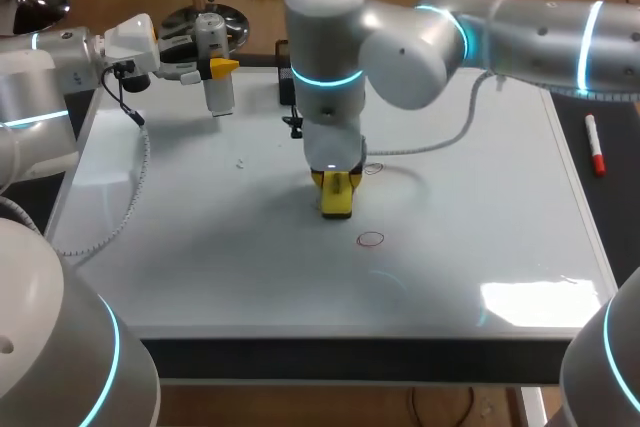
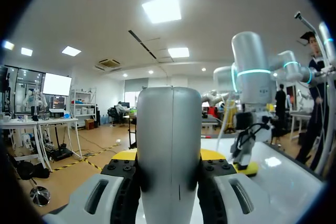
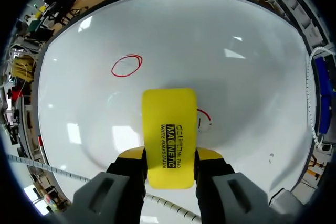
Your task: Pick up the inspection probe, press it on each red-marked spot on the whiteboard one by one, put down the probe, pick up the eraser, and wipe off all the red marks.
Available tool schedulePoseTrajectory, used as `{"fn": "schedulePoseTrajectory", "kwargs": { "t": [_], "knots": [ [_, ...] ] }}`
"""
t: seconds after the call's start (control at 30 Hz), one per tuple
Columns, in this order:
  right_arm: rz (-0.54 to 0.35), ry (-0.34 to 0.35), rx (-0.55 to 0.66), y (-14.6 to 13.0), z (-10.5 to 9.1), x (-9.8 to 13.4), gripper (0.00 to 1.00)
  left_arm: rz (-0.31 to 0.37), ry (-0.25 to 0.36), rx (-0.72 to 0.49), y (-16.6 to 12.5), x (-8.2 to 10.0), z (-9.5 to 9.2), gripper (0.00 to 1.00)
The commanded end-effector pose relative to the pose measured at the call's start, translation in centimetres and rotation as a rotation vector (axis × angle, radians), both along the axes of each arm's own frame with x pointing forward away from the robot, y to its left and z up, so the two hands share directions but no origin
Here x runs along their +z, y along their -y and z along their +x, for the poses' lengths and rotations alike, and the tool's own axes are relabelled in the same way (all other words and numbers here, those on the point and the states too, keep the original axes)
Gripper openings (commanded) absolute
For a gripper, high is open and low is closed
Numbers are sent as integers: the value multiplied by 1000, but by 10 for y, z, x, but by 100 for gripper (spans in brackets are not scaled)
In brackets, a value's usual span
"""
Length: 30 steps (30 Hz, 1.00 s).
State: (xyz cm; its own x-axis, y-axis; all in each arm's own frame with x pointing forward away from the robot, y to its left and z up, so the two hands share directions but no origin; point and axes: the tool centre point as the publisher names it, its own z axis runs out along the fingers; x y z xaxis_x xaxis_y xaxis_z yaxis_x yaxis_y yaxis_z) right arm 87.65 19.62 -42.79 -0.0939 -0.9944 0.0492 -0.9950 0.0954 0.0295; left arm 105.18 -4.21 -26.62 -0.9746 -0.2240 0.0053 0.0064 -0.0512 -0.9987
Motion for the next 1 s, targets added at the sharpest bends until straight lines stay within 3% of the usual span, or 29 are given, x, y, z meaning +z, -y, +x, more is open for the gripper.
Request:
{"fn": "schedulePoseTrajectory", "kwargs": {
  "t": [0.03,0.23,0.37,1.0],
  "knots": [
    [10,8,14,-5,-5,25,0,-2,2,-1,0,0,0,0],
    [33,7,36,-23,-10,51,0,-2,2,-1,0,0,0,0],
    [46,10,62,-37,-16,56,0,-2,2,-1,0,0,0,0],
    [17,58,149,-78,-39,25,0,-2,2,-1,0,0,0,0]
  ]
}}
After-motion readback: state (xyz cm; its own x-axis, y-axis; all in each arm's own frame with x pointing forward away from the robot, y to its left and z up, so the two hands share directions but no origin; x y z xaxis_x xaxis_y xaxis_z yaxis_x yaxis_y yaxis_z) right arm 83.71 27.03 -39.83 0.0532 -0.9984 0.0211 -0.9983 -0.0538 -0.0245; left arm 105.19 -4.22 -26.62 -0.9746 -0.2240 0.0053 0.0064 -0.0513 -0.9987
